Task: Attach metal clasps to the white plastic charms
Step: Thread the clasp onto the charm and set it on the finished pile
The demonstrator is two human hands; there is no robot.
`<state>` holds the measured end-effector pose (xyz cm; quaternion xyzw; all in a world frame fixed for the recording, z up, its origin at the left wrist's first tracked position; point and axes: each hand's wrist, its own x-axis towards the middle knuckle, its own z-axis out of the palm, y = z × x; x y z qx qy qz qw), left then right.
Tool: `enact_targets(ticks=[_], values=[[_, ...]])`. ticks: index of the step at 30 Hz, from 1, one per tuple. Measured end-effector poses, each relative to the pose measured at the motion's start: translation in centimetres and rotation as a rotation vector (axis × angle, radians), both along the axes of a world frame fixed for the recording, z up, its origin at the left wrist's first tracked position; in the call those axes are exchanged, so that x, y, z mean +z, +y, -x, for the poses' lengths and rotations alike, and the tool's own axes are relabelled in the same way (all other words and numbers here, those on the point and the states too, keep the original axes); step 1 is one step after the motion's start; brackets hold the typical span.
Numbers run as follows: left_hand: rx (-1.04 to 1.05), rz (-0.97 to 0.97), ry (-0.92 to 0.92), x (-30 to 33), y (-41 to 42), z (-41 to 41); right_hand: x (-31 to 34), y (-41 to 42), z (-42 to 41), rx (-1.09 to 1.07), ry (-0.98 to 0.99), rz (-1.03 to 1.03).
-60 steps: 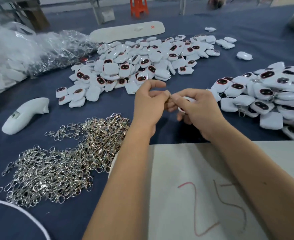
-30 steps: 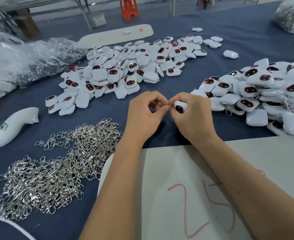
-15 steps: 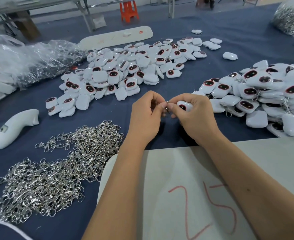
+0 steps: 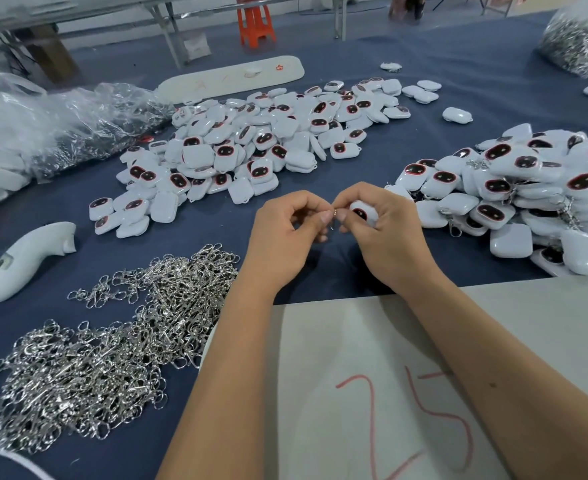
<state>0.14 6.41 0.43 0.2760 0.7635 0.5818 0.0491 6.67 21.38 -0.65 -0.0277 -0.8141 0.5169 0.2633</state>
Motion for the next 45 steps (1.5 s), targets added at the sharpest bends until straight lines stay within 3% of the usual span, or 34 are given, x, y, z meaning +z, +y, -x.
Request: enact_targets(ticks=[29,39,45], values=[[0.088,0.168,0.017,0.4,-0.7,-0.3,-0.3,-0.8,0.0,-0.094,0.030,-0.405],[0.082,0.068,-0.101,0.3,-0.1,-0.6,-0.1,-0.9,-0.4,-0.160,0.045,-0.376],[0.153,-0.045,-0.120,0.1,0.0,-0.2,0.1,-0.6,-0.2,-0.070,-0.012,-0.213]])
